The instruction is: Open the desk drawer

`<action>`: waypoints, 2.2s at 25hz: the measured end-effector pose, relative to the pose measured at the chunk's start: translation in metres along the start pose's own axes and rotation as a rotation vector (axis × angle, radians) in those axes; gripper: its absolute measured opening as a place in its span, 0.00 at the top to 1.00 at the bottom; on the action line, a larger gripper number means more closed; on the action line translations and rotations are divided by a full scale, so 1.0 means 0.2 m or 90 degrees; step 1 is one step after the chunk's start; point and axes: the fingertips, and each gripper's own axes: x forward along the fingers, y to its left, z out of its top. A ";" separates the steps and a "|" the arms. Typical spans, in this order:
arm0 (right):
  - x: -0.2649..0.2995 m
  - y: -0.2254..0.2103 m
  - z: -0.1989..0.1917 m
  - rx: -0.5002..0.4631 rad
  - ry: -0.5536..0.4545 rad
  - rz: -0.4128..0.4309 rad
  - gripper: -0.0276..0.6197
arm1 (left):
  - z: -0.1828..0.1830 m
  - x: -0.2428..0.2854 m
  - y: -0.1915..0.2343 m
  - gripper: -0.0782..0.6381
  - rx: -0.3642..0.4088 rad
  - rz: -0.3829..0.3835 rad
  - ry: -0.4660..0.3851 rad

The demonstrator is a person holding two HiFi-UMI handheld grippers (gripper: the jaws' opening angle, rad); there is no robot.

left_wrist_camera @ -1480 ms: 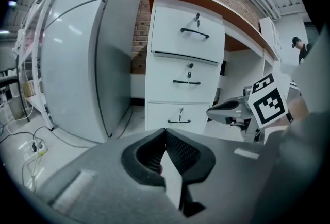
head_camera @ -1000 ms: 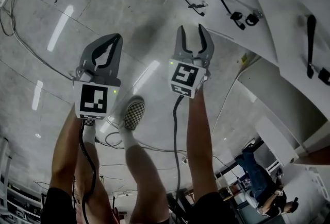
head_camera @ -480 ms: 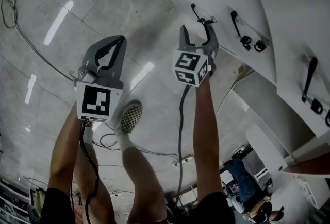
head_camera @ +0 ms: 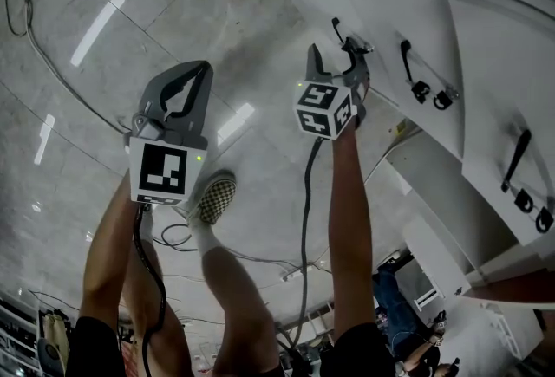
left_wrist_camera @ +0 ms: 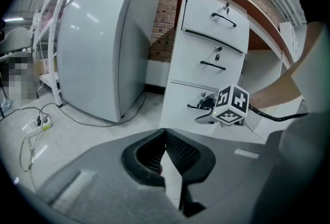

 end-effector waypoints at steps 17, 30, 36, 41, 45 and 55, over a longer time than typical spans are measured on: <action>0.03 -0.12 -0.03 -0.143 0.059 -0.145 0.91 | -0.07 -0.01 0.05 0.88 -0.017 0.014 0.012; 0.02 -0.10 -0.03 -0.169 0.071 -0.153 0.93 | -0.10 -0.04 0.02 0.88 -0.013 0.002 0.016; -0.04 -0.02 -0.05 -0.174 0.072 -0.145 0.93 | -0.12 -0.07 -0.01 0.88 -0.006 -0.007 0.022; -0.10 0.07 -0.05 -0.176 0.071 -0.139 0.93 | -0.11 -0.13 -0.02 0.88 0.004 -0.010 0.020; -0.15 0.15 -0.05 -0.178 0.070 -0.131 0.93 | -0.11 -0.21 -0.01 0.88 0.017 -0.012 0.024; -0.28 0.34 -0.05 -0.182 0.063 -0.112 0.93 | -0.15 -0.36 -0.02 0.88 0.029 -0.018 0.029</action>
